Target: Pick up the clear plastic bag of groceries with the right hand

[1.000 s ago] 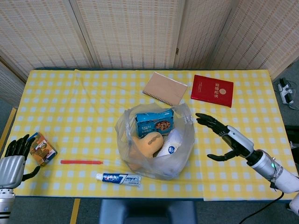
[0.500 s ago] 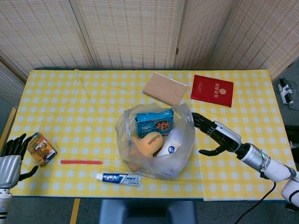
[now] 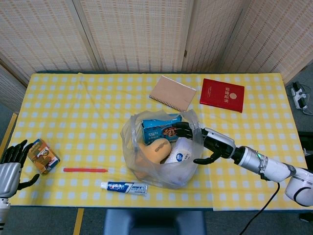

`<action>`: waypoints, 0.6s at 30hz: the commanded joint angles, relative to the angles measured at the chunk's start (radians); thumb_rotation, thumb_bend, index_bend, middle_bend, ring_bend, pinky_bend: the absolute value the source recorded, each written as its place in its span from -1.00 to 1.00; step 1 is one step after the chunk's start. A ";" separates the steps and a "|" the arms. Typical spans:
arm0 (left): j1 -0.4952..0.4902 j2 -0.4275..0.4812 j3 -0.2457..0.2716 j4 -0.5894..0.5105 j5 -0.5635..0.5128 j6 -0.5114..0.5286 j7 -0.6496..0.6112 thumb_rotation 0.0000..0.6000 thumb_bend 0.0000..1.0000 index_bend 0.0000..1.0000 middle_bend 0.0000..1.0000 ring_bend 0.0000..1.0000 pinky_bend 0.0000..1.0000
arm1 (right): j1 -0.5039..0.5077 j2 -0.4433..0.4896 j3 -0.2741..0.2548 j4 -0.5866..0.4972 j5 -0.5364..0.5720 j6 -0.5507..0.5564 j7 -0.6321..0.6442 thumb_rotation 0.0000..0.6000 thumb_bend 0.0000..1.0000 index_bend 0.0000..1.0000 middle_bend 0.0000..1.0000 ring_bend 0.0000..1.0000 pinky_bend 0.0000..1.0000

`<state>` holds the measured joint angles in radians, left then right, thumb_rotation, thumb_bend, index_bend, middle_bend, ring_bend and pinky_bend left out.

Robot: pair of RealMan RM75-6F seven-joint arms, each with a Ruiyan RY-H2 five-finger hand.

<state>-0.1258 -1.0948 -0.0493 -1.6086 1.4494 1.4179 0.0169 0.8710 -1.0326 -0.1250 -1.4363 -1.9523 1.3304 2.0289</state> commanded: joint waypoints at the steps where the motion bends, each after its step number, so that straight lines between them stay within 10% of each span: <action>1: 0.002 0.002 0.001 -0.003 0.004 0.005 -0.003 1.00 -0.46 -1.00 -1.00 -1.00 -1.00 | 0.018 0.010 -0.009 -0.043 -0.007 -0.023 -0.068 1.00 -0.42 -1.00 -1.00 -1.00 -1.00; 18: 0.027 0.046 0.001 -0.039 -0.001 0.029 -0.057 1.00 -0.46 -1.00 -1.00 -1.00 -1.00 | 0.062 0.052 0.103 -0.414 0.266 -0.340 -0.835 1.00 -0.48 -1.00 -1.00 -1.00 -1.00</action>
<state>-0.1022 -1.0538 -0.0505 -1.6465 1.4434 1.4427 -0.0332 0.9194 -0.9817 -0.0662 -1.7671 -1.7753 1.0655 1.3261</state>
